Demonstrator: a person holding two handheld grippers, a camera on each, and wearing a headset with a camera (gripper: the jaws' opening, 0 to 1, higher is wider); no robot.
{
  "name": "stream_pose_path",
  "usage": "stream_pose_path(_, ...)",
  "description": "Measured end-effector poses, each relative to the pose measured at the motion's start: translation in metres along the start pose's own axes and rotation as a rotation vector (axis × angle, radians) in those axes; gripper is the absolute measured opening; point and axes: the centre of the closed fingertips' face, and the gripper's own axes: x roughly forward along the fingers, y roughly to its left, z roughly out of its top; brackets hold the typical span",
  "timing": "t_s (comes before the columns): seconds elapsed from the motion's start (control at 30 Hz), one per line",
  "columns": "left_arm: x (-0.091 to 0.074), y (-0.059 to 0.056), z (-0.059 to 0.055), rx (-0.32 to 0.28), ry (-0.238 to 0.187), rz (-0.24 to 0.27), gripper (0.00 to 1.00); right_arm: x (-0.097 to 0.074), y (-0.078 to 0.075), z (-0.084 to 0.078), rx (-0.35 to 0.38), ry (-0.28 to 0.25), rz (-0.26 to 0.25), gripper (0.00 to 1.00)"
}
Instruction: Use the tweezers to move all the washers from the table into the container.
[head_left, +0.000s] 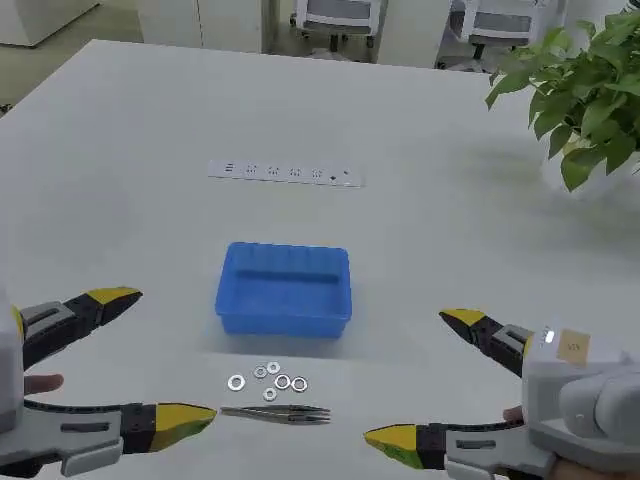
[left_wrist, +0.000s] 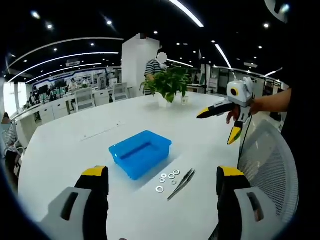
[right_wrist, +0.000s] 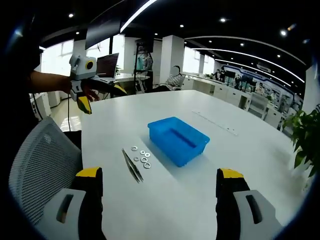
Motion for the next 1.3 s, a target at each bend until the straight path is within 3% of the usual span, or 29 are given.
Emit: stream_pose_path(1.3, 0.0018, 0.0008, 0.0018, 0.023, 0.011, -0.013, 0.93, -0.0022, -0.0003, 0.0, -0.021, 0.001, -0.001, 0.94)
